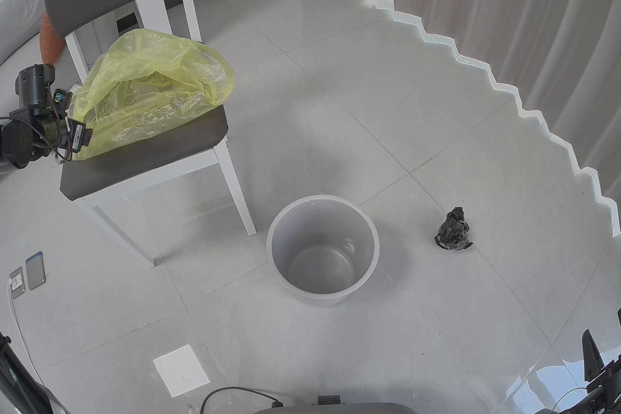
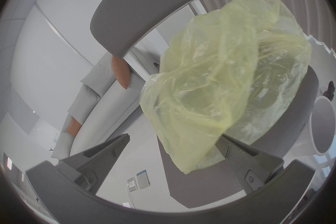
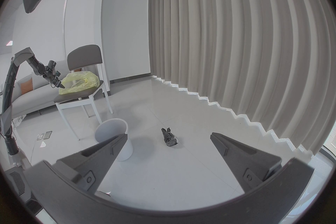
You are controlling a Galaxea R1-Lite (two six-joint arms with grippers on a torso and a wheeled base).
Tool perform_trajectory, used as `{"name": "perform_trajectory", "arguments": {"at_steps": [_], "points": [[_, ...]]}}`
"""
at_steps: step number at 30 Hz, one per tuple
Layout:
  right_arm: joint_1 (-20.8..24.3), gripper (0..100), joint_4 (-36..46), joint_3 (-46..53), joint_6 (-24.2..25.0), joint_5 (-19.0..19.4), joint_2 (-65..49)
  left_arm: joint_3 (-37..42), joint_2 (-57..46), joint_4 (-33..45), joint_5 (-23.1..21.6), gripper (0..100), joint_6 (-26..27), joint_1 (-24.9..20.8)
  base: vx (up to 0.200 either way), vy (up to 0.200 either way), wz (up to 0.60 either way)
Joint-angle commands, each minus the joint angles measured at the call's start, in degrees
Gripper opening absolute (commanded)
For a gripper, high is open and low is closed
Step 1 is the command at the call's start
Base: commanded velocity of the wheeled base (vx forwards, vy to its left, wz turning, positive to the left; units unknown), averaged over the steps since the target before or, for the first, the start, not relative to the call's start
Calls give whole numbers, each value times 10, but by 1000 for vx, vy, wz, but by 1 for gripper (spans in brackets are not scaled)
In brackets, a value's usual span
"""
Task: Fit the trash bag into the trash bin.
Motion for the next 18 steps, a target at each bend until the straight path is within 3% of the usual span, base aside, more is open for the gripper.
{"name": "perform_trajectory", "arguments": {"at_steps": [1,4,5,14,18], "points": [[0,100,0,10,0,0,-9,-11,15,0,-3,100,0,12,0,0,0],[0,100,0,10,1,-1,-9,-21,18,1,-4,100,0,17,0,0,0],[0,100,0,10,0,-1,-9,-26,21,1,-4,0,0,17,0,0,0],[0,100,-1,10,1,-3,-9,-38,28,2,-5,0,-3,26,0,0,0],[1,100,-22,0,13,-2,-9,-40,13,0,-54,0,-63,23,0,0,0]]}}
